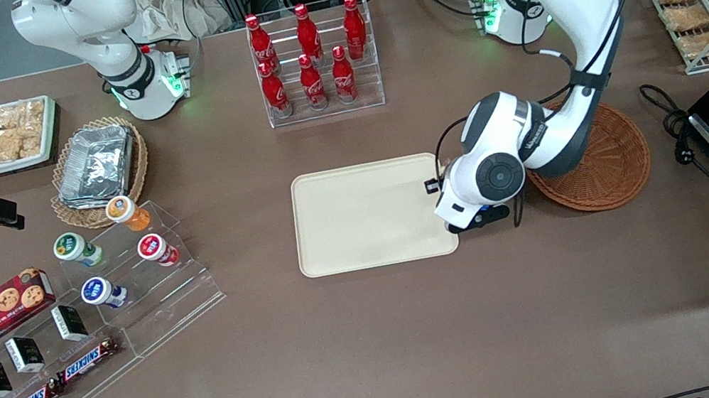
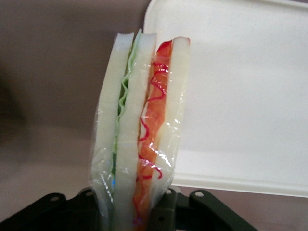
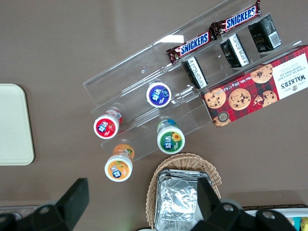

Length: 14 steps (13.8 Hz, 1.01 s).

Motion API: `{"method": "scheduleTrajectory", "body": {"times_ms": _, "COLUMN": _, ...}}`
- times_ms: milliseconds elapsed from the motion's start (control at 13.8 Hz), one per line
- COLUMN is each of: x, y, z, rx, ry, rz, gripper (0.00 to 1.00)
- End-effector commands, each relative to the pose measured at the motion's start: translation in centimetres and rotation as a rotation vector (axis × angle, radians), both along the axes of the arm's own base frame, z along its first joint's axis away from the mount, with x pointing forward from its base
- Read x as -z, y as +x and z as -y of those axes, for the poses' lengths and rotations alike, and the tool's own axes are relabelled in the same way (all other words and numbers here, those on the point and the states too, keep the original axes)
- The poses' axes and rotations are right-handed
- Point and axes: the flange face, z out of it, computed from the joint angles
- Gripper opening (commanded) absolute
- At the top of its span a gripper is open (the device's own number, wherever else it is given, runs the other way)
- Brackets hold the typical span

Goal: Place sandwich from basket to tray
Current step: 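Carry the held sandwich over to the cream tray, then lower the sandwich onto the tray and open the left gripper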

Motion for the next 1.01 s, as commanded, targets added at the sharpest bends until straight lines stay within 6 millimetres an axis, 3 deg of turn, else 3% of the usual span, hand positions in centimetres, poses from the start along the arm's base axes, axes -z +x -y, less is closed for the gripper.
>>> {"method": "scheduleTrajectory", "body": {"times_ms": 0, "x": 1.2, "y": -0.4, "z": 2.7, "rx": -0.006, "ry": 0.016, "rz": 0.011, "gripper": 0.31}}
{"method": "scheduleTrajectory", "body": {"times_ms": 289, "x": 2.7, "y": -0.5, "z": 3.4, "rx": -0.004, "ry": 0.009, "rz": 0.018, "gripper": 0.31}}
{"method": "scheduleTrajectory", "body": {"times_ms": 578, "x": 6.1, "y": -1.0, "z": 3.7, "rx": 0.015, "ry": 0.044, "rz": 0.017, "gripper": 0.31}}
{"method": "scheduleTrajectory", "body": {"times_ms": 794, "x": 6.5, "y": -1.0, "z": 3.7, "rx": 0.014, "ry": 0.043, "rz": 0.012, "gripper": 0.37}}
{"method": "scheduleTrajectory", "body": {"times_ms": 867, "x": 6.5, "y": -0.9, "z": 3.6, "rx": 0.015, "ry": 0.044, "rz": 0.013, "gripper": 0.52}}
{"method": "scheduleTrajectory", "body": {"times_ms": 939, "x": 6.4, "y": -0.9, "z": 3.7, "rx": 0.015, "ry": 0.044, "rz": 0.014, "gripper": 0.90}}
